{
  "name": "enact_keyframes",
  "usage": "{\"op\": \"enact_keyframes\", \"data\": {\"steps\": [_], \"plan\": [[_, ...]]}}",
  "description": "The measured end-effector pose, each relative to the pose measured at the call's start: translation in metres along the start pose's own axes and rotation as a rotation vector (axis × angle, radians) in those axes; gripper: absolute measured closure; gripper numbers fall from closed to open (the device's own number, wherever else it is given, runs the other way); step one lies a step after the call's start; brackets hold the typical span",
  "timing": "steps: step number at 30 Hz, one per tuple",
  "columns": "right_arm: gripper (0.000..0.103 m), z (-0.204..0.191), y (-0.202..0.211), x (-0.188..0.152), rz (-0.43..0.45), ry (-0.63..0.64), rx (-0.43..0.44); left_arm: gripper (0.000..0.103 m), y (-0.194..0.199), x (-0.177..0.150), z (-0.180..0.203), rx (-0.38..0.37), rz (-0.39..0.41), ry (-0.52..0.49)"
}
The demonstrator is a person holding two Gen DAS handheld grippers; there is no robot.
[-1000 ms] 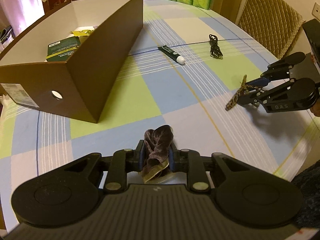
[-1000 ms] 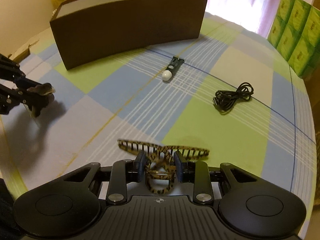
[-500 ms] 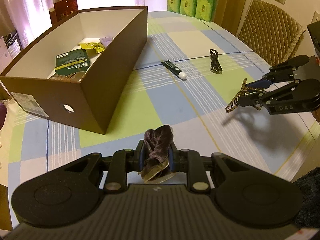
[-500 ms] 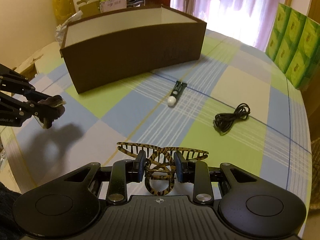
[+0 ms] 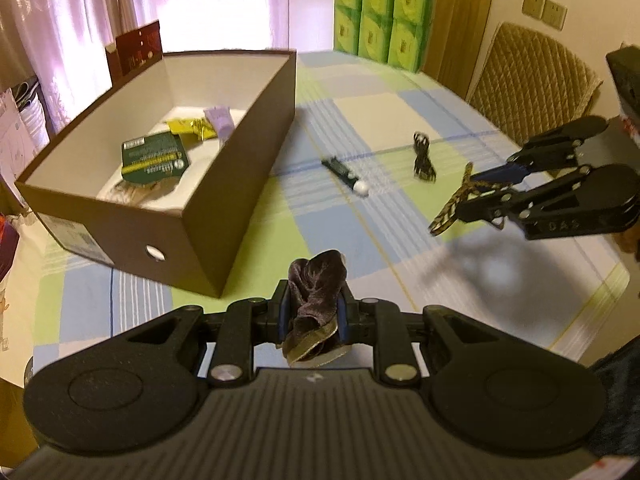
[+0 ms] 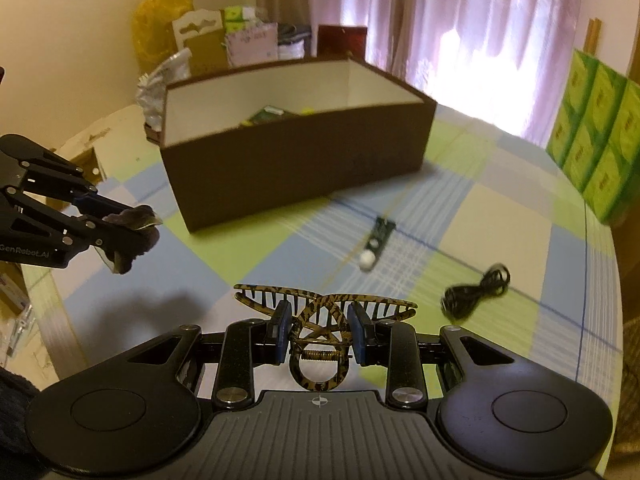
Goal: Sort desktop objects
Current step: 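Grasp the leopard claw clip with the right tool while the left tool lifts the scrunchie toward the box, then lower the scrunchie and claw clip into the brown box while both tools open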
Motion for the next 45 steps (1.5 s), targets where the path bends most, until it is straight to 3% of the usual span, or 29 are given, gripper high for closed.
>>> {"op": "enact_keyframes", "data": {"steps": [11,21,30,37,45], "plan": [[0.076,-0.011,0.004,0.042,0.067,0.066,0.045,0.084,0.026,0.044,-0.025,0.002,0.089,0.041],[0.076,-0.023,-0.005,0.111,0.169,0.151,0.077,0.084,0.028,0.082,-0.075,0.048,0.144,0.027],[0.076,-0.051,-0.037,0.174,0.223,0.228,0.105,0.084,0.012,0.111,-0.129,0.095,0.136,-0.009],[0.076,-0.077,-0.089,0.207,0.182,0.273,0.118,0.084,-0.012,0.128,-0.179,0.115,0.093,-0.019],[0.076,-0.091,-0.16,0.193,0.033,0.342,0.135,0.084,-0.051,0.118,-0.218,0.109,-0.008,-0.017]]}}
Point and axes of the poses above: each gripper's, at about its wrist camera, not at the fingertips, and y roughly against the way its jaws point, z to its right, x to its top, the point moved 10 cm from there along -y, roughly the way its jaws point, and after that the axes turned 1 degree about x, right-handed, at the moved point
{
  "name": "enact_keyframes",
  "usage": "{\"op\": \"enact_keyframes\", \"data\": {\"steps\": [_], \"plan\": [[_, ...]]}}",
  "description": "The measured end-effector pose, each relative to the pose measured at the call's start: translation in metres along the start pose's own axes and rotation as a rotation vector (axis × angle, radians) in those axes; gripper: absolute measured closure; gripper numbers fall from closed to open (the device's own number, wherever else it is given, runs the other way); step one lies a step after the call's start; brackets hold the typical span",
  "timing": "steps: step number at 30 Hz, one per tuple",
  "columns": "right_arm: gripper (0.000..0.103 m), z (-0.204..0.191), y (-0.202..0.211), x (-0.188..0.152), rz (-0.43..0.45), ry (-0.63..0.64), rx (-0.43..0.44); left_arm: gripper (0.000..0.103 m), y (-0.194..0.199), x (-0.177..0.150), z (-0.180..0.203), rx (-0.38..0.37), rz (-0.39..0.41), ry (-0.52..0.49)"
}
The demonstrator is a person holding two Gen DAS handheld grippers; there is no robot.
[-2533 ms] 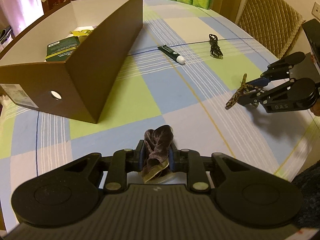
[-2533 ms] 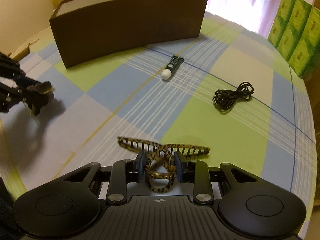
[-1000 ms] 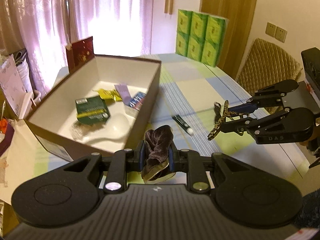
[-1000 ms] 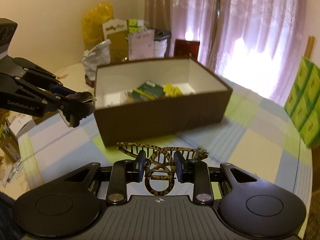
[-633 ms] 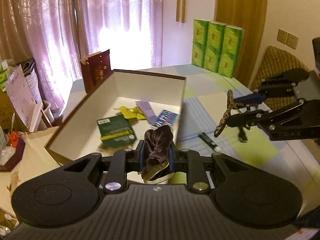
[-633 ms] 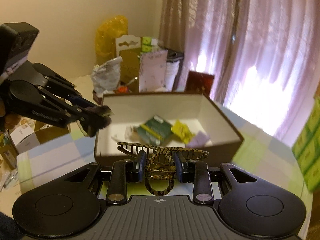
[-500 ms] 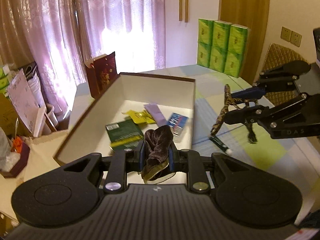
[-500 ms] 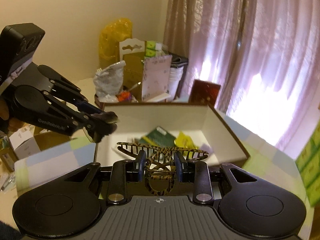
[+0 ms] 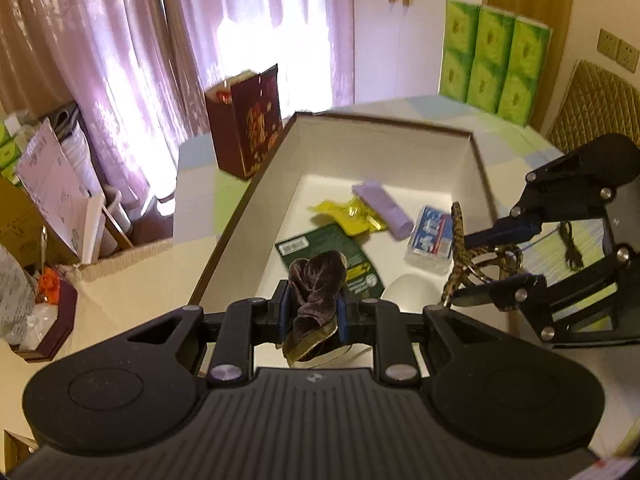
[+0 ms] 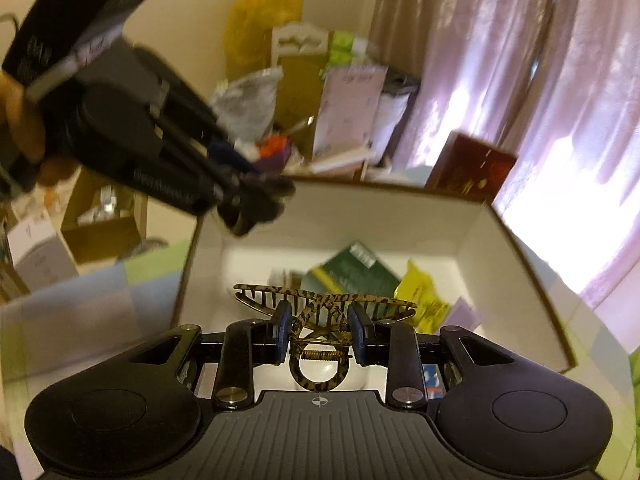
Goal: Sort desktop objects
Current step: 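Lower the scrunchie and claw clip into the brown box while both tools open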
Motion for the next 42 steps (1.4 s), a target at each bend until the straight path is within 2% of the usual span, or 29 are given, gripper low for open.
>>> {"op": "enact_keyframes", "data": {"steps": [12,23,30,31,32,34,38,42], "plan": [[0.076,-0.012,-0.049,-0.028,-0.162,0.168,0.115,0.084,-0.036,-0.015,-0.014,-0.035,-0.093,-0.04],[0.076,-0.029,-0.072,-0.042,-0.231,0.206,0.183,0.084,-0.068,-0.028,-0.019,-0.017,-0.197,-0.12],[0.074,-0.034,-0.078,-0.046,-0.246,0.217,0.216,0.084,-0.081,-0.035,-0.025,-0.016,-0.238,-0.102],[0.067,-0.033,-0.077,-0.046,-0.243,0.214,0.217,0.084,-0.082,-0.036,-0.026,-0.016,-0.242,-0.099],[0.056,-0.031,-0.076,-0.045,-0.237,0.21,0.205,0.084,-0.083,-0.036,-0.026,-0.017,-0.245,-0.097],[0.044,-0.025,-0.075,-0.043,-0.222,0.204,0.174,0.084,-0.084,-0.037,-0.027,-0.017,-0.25,-0.093],[0.03,-0.014,-0.07,-0.041,-0.203,0.16,0.16,0.082,-0.086,-0.039,-0.027,-0.023,-0.261,-0.088],[0.022,-0.007,-0.069,-0.042,-0.2,0.134,0.138,0.08,-0.089,-0.043,-0.027,-0.02,-0.282,-0.087]]}}
Point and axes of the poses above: each gripper's, at about its wrist camera, not at the fingertips, and y roughly against the way its jaws point, z to its right, x to its top, the point moved 10 cm from there along -y, roughly the way its jaws point, and after that the axes turned 1 degree about x, right-handed, at the moved point
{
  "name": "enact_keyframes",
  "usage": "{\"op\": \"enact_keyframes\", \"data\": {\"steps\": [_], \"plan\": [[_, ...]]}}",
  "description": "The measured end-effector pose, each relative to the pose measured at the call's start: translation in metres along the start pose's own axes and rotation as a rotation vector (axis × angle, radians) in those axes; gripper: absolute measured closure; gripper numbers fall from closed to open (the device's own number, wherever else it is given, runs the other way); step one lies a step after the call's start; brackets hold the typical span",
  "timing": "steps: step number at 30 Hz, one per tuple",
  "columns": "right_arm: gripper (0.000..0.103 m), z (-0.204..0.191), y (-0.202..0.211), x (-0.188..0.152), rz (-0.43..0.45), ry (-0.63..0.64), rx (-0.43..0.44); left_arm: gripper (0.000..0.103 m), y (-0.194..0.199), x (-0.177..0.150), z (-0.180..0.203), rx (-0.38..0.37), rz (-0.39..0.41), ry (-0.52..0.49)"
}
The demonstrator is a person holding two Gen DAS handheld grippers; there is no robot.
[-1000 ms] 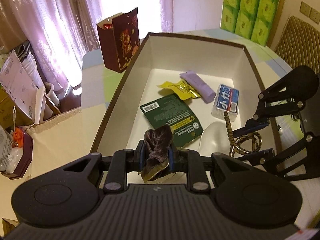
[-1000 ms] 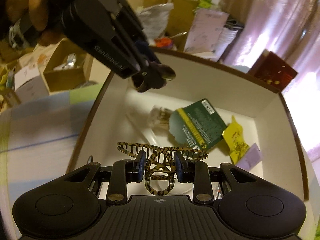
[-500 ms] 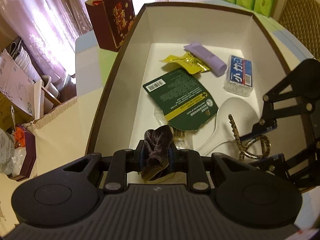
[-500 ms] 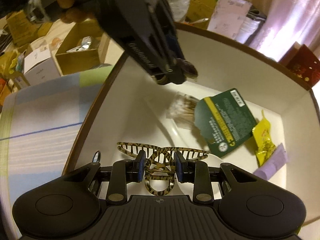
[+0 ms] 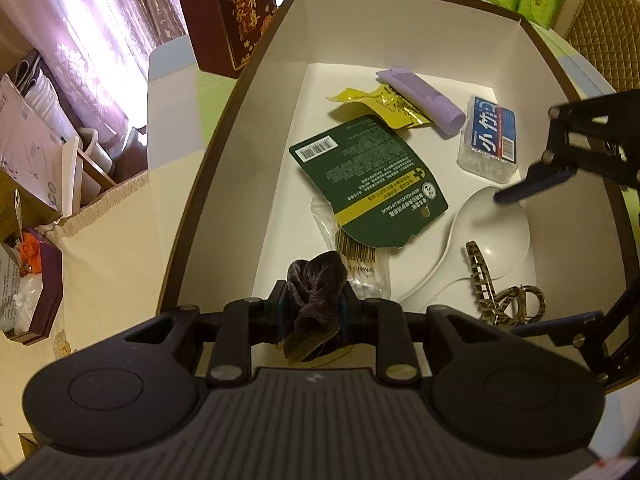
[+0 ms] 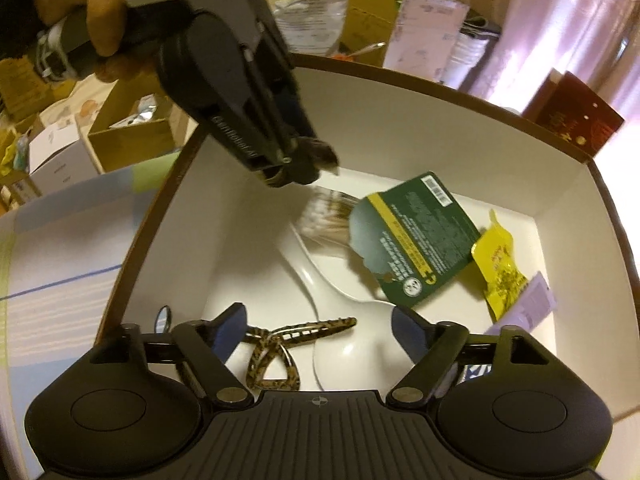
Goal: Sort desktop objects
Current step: 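Lower the scrunchie and claw clip into the brown box while both tools open, then withdraw both open tools from the box back over the table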
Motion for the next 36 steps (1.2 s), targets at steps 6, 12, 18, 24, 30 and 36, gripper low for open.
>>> {"op": "enact_keyframes", "data": {"steps": [6,12,18,24,30,36], "plan": [[0.016,0.004,0.004,0.0,0.013,-0.019,-0.03,0.071,-0.002,-0.002,-0.001,0.001,-0.009,0.028],[0.005,0.009,0.01,0.0,0.031,-0.039,-0.061,0.046,0.003,-0.001,0.01,-0.015,0.001,0.021],[0.002,0.013,0.017,-0.002,0.039,-0.055,-0.087,0.018,0.012,0.004,0.02,0.005,0.027,0.012],[0.002,0.017,0.023,-0.005,0.047,-0.07,-0.132,0.014,0.025,0.007,0.022,-0.003,0.053,0.042],[0.002,0.022,0.034,-0.007,0.053,-0.116,-0.157,0.009,0.04,0.008,0.023,-0.001,0.076,0.089],[0.002,0.023,0.047,-0.007,0.073,-0.129,-0.177,0.009,0.053,0.008,0.026,0.013,0.092,0.104]]}}
Point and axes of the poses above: each gripper's, at about its wrist camera, not at the fingertips, and y roughly against the way its jaws point, z to its right, x to its top, the point moved 10 cm from there along -y, roughly the way its jaws point, and after that the axes turned 1 degree about x, right-handed, at the moved point
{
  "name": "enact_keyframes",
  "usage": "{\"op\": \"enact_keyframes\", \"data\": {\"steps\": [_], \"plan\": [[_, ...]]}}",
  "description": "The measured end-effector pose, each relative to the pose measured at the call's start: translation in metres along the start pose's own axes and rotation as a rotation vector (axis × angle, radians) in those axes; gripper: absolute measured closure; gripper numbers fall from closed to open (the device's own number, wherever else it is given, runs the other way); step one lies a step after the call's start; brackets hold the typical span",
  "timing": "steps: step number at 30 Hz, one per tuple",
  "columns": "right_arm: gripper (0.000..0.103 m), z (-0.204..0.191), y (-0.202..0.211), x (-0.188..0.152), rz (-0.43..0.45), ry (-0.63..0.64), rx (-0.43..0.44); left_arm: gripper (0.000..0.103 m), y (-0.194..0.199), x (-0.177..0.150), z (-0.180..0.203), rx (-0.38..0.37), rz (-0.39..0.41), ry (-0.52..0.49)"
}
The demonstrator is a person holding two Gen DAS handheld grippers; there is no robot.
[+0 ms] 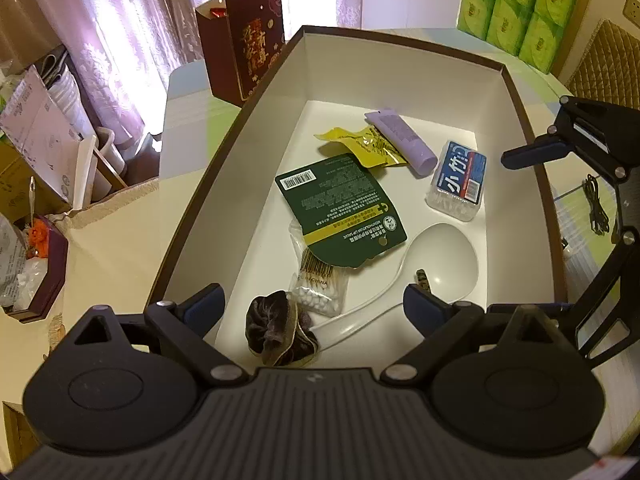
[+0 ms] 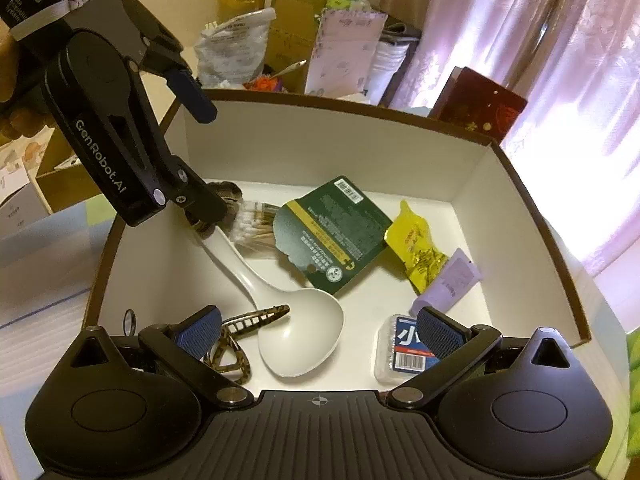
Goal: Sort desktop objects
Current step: 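Withdraw both open tools from the box back over the table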
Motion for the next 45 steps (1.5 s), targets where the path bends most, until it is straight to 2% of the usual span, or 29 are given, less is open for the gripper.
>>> {"op": "enact_keyframes", "data": {"steps": [29,45], "plan": [[0.002,-0.017,0.081,-0.002,0.15,-0.059,-0.005,0.006,0.082,-0.019,0.032,0.055,0.107,0.074],[0.002,-0.039,0.132,-0.017,0.239,-0.091,0.045,0.003,0.119,-0.045,0.071,0.077,0.109,0.133]]}}
Point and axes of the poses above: each gripper's, at about its wrist camera, not at the fingertips, and y roughly against the way its jaws point, z to its right, x to its top, the point moved 10 cm from there along -y, roughly the way its jaws point, and after that the axes turned 1 degree about x, right-handed, at the moved point
